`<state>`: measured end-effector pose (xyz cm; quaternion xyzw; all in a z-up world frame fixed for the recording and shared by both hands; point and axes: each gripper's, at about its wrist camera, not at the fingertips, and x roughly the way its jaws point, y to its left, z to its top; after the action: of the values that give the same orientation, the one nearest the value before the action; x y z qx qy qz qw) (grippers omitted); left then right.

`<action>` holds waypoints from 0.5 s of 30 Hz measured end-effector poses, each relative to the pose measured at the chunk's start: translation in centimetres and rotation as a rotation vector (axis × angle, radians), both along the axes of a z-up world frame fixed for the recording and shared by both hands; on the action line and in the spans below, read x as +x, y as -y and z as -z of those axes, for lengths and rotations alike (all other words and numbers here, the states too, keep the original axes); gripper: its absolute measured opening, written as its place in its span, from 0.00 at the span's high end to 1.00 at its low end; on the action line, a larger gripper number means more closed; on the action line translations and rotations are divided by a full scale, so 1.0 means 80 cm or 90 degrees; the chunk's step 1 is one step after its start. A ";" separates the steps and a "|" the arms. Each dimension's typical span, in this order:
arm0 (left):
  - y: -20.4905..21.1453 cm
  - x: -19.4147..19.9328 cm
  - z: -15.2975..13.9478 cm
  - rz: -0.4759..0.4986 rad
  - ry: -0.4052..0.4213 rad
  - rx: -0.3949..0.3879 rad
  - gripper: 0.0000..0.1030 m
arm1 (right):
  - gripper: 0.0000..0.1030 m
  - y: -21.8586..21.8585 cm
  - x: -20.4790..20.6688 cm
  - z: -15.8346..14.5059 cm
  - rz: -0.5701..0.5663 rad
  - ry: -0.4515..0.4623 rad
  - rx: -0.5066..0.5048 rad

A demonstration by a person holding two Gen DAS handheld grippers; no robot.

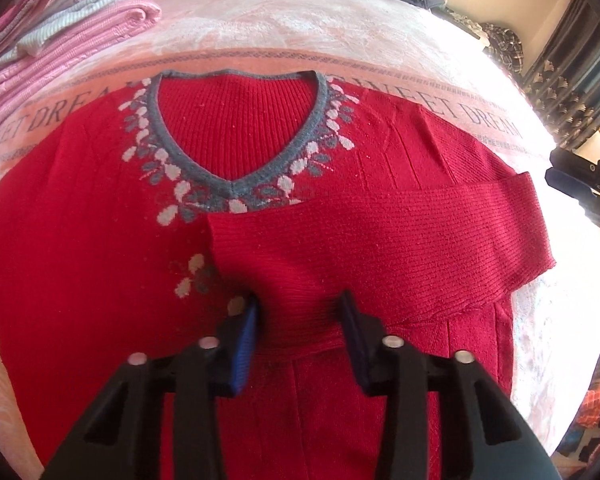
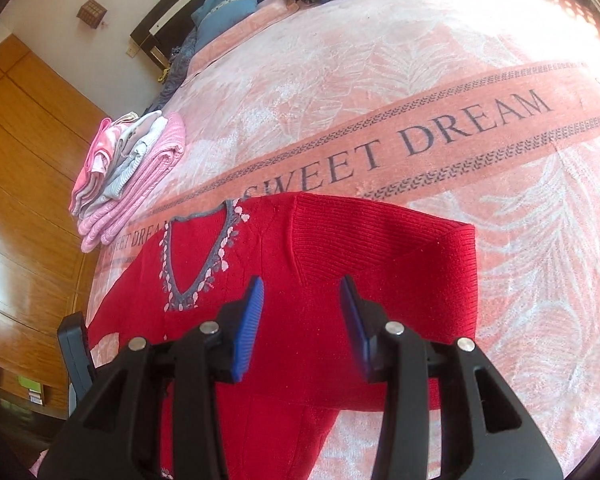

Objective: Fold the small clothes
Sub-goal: 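Fold the held sleeve across the sweater body and release with the right gripper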

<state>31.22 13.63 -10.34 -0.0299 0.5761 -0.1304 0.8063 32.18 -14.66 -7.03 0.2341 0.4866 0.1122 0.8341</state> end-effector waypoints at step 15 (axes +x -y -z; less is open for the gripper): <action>-0.114 0.022 -0.089 -0.136 0.135 -0.081 0.90 | 0.61 0.021 0.000 0.005 0.020 -0.009 0.004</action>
<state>32.98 22.78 -3.19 -0.1280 0.4716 -0.0825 0.8686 32.21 -16.37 -7.41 0.2448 0.4884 0.0988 0.8317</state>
